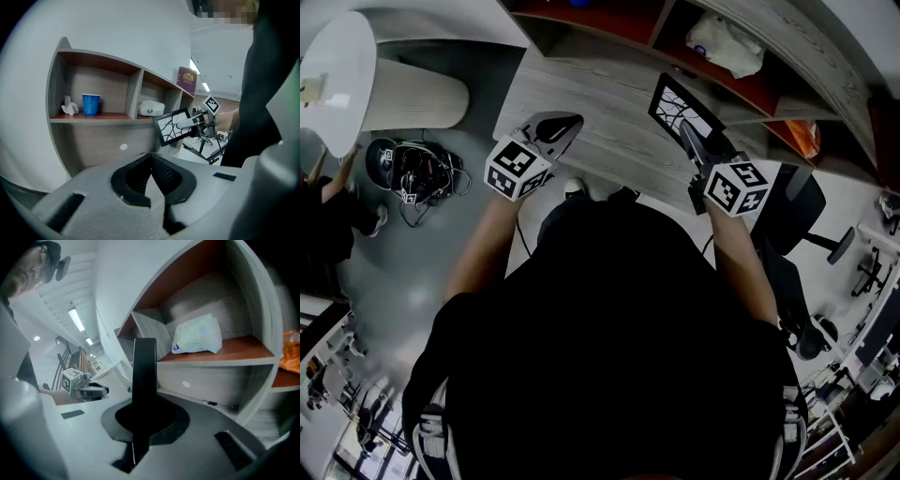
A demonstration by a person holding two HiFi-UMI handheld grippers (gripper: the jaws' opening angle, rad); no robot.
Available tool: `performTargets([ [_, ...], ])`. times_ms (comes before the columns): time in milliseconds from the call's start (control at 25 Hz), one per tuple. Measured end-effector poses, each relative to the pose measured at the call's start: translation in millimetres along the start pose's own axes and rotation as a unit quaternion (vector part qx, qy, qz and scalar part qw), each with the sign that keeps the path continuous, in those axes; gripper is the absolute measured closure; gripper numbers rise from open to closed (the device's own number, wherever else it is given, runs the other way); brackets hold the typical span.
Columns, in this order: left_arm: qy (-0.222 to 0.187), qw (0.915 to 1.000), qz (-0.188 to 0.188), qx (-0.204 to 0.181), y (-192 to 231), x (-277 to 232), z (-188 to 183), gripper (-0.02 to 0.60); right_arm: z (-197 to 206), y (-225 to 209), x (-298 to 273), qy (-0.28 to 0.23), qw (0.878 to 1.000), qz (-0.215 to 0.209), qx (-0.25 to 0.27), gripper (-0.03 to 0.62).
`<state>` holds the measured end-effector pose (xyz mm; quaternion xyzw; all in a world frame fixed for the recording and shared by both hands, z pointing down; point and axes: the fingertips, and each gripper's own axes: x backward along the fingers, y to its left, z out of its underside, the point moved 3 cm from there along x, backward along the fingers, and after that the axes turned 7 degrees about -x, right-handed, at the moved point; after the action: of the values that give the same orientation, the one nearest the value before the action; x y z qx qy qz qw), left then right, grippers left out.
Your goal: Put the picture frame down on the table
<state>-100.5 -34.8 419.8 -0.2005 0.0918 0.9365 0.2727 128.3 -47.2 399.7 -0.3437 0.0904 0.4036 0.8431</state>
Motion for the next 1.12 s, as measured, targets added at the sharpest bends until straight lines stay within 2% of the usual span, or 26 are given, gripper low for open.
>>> performTargets([
  [200,0.017,0.9992,0.003,-0.036,-3.3,-11.0,18.0,0.565,26.7,-19.2,-6.9,0.030,0.999,0.014,-0.014,0.579],
  [360,0.018,0.9989,0.025,-0.036,-9.5,-23.9,31.9,0.565,41.9,-32.2,-14.0,0.047,0.998,0.018,-0.026,0.579],
  [600,0.034,0.9983,0.036,-0.031,-13.6,-33.4,46.8,0.565,50.2,-41.5,-18.5,0.061,0.997,0.023,-0.028,0.579],
  [880,0.050,0.9979,0.038,-0.017,-7.5,-38.9,64.5,0.565,58.2,-52.1,-23.0,0.070,0.996,0.028,-0.038,0.579],
  [1120,0.055,0.9975,0.033,-0.028,-8.3,-38.9,67.3,0.565,61.6,-56.8,-26.8,0.072,0.996,0.032,-0.048,0.579],
])
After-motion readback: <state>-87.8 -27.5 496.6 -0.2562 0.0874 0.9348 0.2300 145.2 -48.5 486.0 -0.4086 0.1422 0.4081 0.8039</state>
